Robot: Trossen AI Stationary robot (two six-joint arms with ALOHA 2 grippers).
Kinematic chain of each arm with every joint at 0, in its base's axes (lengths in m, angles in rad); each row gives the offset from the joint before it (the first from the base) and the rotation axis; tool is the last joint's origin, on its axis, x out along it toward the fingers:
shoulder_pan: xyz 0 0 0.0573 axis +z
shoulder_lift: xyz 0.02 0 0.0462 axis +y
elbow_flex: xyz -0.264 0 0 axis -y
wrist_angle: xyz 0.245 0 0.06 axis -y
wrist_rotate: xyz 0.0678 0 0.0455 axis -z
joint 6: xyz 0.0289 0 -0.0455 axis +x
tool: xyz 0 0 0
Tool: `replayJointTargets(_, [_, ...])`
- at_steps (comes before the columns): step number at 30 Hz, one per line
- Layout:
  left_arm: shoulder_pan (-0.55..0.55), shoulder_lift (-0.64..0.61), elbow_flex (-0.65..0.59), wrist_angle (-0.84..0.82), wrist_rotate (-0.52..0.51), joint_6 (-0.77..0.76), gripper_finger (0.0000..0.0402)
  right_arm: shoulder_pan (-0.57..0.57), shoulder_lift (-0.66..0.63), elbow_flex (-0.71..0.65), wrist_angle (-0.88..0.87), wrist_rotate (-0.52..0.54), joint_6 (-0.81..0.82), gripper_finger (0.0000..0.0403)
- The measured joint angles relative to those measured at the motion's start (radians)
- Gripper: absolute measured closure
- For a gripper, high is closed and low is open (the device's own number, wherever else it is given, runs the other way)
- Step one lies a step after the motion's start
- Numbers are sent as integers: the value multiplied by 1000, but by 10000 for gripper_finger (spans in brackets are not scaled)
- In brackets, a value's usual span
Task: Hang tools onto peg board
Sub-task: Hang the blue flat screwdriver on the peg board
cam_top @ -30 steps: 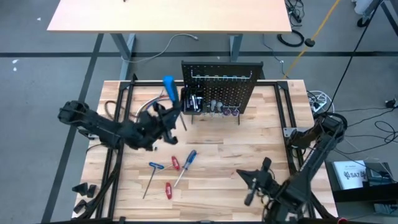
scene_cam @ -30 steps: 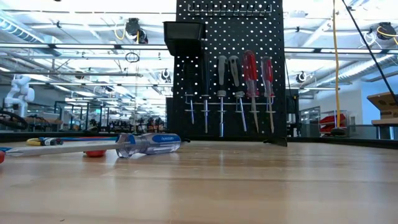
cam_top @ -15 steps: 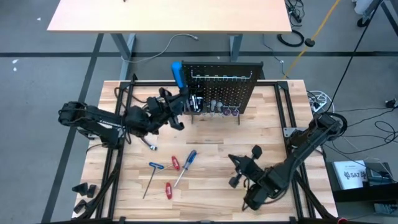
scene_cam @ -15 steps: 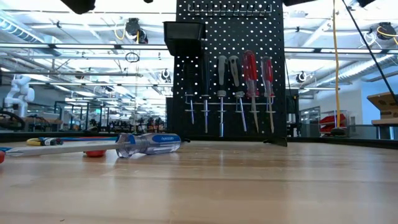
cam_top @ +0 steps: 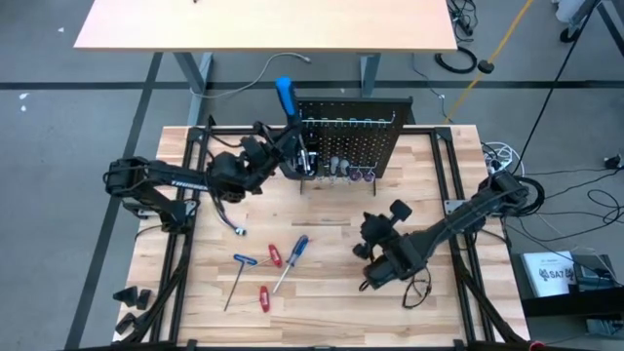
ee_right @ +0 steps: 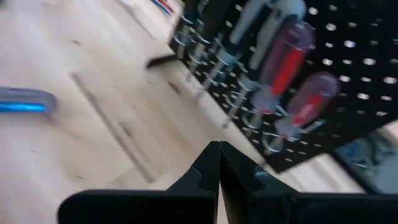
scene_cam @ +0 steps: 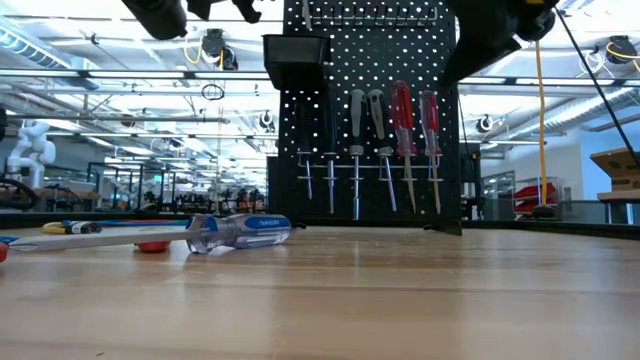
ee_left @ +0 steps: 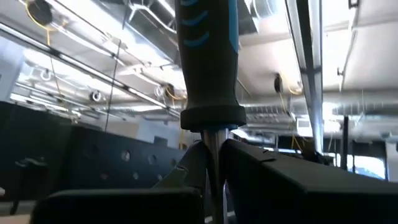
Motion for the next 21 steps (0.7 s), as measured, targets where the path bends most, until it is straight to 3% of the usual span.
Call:
replayJointTargets(5, [19, 1, 13, 5, 25, 0, 367, -61, -2, -26, -93, 51, 39, 403])
replayJointTargets(15, [78, 66, 92, -52, 89, -25, 367, -135, -7, -171, -17, -51, 37, 403])
replayJointTargets(21, [108, 80, 104, -56, 100, -24, 367, -143, -7, -178, 0, -77, 26, 403])
